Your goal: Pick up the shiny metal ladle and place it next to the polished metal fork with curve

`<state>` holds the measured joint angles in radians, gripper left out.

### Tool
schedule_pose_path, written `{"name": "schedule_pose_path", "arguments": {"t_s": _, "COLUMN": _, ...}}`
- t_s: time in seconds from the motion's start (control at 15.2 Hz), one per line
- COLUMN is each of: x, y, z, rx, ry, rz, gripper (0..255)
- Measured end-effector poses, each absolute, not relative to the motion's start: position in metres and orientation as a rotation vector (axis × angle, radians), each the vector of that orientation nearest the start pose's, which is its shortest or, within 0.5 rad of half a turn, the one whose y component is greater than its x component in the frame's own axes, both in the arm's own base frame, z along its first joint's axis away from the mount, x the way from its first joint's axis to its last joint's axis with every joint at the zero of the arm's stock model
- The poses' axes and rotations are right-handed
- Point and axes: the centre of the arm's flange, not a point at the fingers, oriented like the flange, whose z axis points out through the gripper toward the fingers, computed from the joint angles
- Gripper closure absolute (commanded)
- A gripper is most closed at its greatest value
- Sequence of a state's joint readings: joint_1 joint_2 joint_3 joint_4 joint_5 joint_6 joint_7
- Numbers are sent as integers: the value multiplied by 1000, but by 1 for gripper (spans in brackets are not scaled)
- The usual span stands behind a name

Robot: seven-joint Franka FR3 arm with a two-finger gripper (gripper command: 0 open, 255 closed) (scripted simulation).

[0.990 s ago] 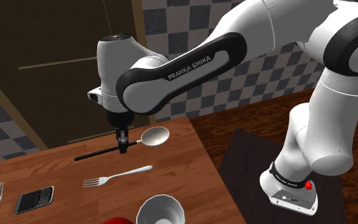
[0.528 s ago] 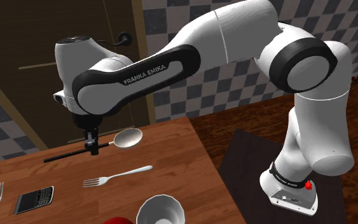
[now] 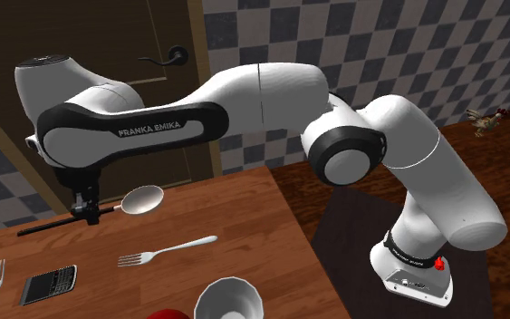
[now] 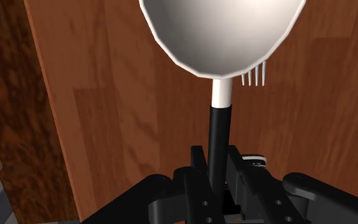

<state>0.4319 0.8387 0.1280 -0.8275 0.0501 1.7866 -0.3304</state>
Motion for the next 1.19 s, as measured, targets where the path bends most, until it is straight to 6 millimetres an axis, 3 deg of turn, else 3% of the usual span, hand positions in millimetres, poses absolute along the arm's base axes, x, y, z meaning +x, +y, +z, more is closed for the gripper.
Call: {"name": "schedule_pose_path", "arguments": {"t_s": 1.19, "x": 683, "y": 383, "z": 347, "rx": -2726, "ry": -1208, "rz": -164, "gripper": 255}}
